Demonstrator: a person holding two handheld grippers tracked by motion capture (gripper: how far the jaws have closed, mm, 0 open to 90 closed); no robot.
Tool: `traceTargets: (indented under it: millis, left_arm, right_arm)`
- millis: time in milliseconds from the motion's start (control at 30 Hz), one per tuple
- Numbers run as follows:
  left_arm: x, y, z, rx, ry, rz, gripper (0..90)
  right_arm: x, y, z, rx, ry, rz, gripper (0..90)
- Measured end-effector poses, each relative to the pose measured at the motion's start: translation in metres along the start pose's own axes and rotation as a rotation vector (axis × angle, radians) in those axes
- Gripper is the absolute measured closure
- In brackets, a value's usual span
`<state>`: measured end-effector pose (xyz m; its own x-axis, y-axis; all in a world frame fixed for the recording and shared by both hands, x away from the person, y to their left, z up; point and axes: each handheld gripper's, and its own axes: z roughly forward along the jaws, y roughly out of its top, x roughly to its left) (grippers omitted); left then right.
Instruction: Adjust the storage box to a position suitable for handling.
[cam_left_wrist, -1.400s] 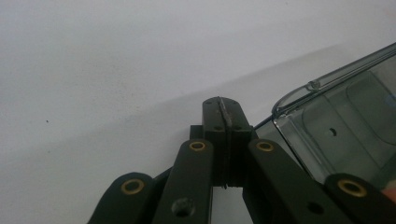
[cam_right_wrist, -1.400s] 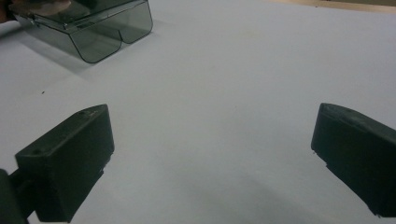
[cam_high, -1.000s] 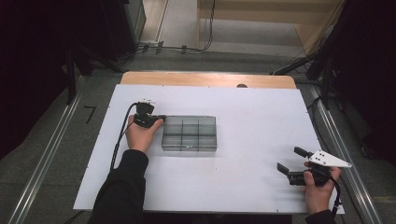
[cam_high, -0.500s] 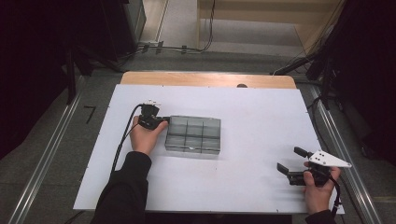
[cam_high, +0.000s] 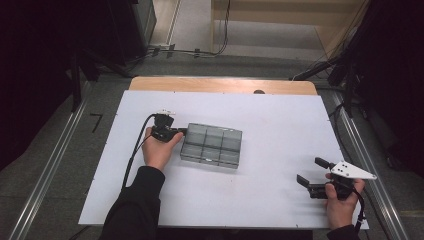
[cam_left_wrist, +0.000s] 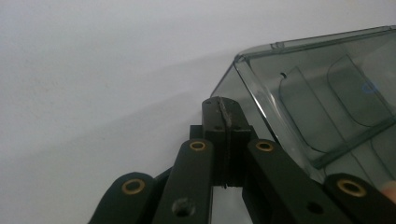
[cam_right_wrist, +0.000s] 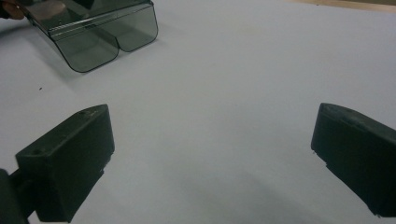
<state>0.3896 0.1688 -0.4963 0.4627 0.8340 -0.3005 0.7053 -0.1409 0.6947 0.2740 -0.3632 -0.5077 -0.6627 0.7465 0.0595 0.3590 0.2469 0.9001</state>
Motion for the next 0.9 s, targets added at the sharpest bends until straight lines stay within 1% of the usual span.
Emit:
traceTargets:
  millis: [100, 133, 267, 333, 467, 533, 633, 700, 733, 833, 867, 900]
  left_arm:
    - [-0.005, -0.003, -0.002, 0.003, -0.002, -0.004, 90.0]
    - [-0.006, -0.005, -0.003, 0.01, -0.002, 0.001, 90.0]
    - [-0.013, -0.011, -0.007, 0.011, 0.017, 0.003, 90.0]
    - [-0.017, -0.017, -0.009, -0.001, 0.018, -0.01, 90.0]
    - [-0.022, -0.028, -0.014, -0.011, 0.01, -0.015, 90.0]
    - [-0.026, -0.032, -0.016, -0.014, 0.004, -0.011, 90.0]
    - [-0.032, -0.038, -0.018, -0.023, 0.01, 0.008, 90.0]
    - [-0.034, -0.042, -0.019, -0.034, -0.002, 0.002, 90.0]
    - [-0.036, -0.043, -0.02, -0.037, -0.004, 0.006, 90.0]
    - [-0.042, -0.047, -0.022, -0.041, -0.002, 0.025, 90.0]
    - [-0.042, -0.047, -0.022, -0.041, -0.002, 0.025, 90.0]
    - [-0.046, -0.05, -0.022, -0.046, 0.0, 0.034, 90.0]
  right_arm:
    - [0.0, 0.0, 0.0, 0.001, -0.002, 0.001, 0.0]
    - [0.001, 0.0, 0.001, 0.002, -0.004, 0.001, 0.0]
    - [0.0, 0.0, 0.0, 0.001, -0.004, 0.001, 0.0]
    - [0.0, 0.0, 0.0, 0.0, -0.001, 0.001, 0.0]
    - [0.0, 0.0, -0.001, -0.007, 0.006, -0.001, 0.0]
    - [0.0, 0.0, -0.001, -0.008, 0.008, 0.0, 0.0]
    - [0.0, 0.0, -0.001, -0.006, 0.008, -0.002, 0.0]
    - [0.0, 0.0, -0.001, -0.008, 0.009, -0.001, 0.0]
    - [0.0, 0.0, -0.001, -0.008, 0.008, 0.0, 0.0]
    - [0.0, 0.0, -0.001, -0.005, 0.008, -0.001, 0.0]
    - [0.0, 0.0, -0.001, -0.005, 0.008, -0.001, 0.0]
    - [0.0, 0.0, -0.001, -0.007, 0.008, 0.0, 0.0]
